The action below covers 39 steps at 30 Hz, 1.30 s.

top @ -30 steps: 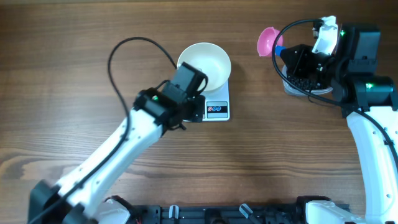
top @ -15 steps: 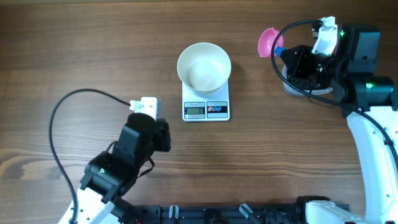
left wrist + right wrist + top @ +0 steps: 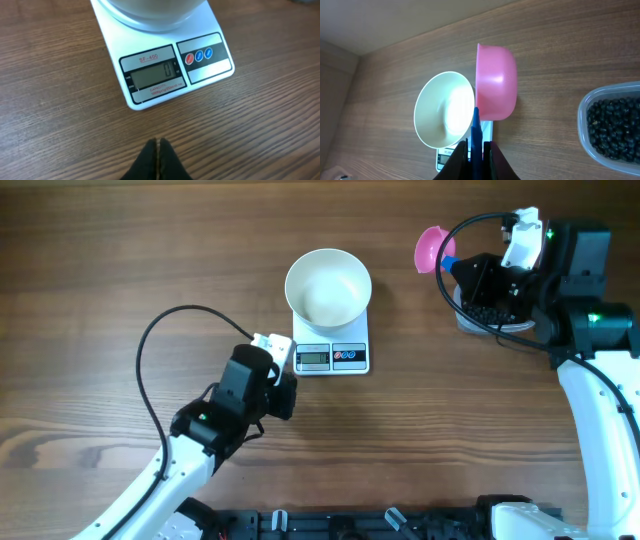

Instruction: Scoop item into bowl and weigh 150g on scale

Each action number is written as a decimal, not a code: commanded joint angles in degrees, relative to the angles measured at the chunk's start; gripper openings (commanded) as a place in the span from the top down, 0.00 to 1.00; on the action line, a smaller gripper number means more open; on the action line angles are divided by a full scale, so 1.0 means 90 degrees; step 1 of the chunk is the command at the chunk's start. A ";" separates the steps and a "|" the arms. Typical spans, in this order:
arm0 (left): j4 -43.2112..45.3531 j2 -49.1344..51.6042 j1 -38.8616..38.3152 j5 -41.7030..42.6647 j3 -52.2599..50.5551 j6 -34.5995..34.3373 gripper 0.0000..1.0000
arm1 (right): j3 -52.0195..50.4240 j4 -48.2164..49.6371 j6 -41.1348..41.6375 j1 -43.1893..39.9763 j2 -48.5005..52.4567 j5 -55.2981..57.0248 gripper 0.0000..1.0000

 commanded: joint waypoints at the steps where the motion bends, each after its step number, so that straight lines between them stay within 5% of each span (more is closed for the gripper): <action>1: 0.0044 0.0005 0.0051 -0.0335 -0.0027 0.0245 0.69 | 0.0058 0.0005 -0.0102 -0.0010 0.0002 0.0041 0.96; 3: 0.0041 0.0005 0.0051 -0.0425 -0.0027 0.0245 0.45 | 0.0058 0.0005 -0.0102 -0.0010 0.0002 0.0041 0.96; 4: 0.0041 0.0005 0.0051 -0.0423 -0.0027 0.0245 0.12 | 0.0058 0.0002 -0.0102 -0.0010 0.0002 0.0041 0.96; 5: 0.0041 0.0005 0.0051 -0.0423 -0.0027 0.0245 0.00 | 0.0058 0.0002 -0.0104 -0.0010 0.0002 0.0041 0.96; 16: -0.0092 0.0005 0.0051 -0.0469 -0.0027 0.0304 0.00 | 0.0058 0.0007 -0.0107 -0.0010 0.0002 0.0041 0.96; 24: -0.0134 0.0005 0.0051 -0.0447 -0.0027 0.1940 0.00 | 0.0058 0.0005 -0.0107 -0.0010 0.0002 0.0044 0.96; 39: -0.0542 0.0005 0.0058 -0.0418 -0.0027 0.1841 0.00 | 0.0058 -0.0053 -0.0155 -0.0010 0.0002 0.0049 0.96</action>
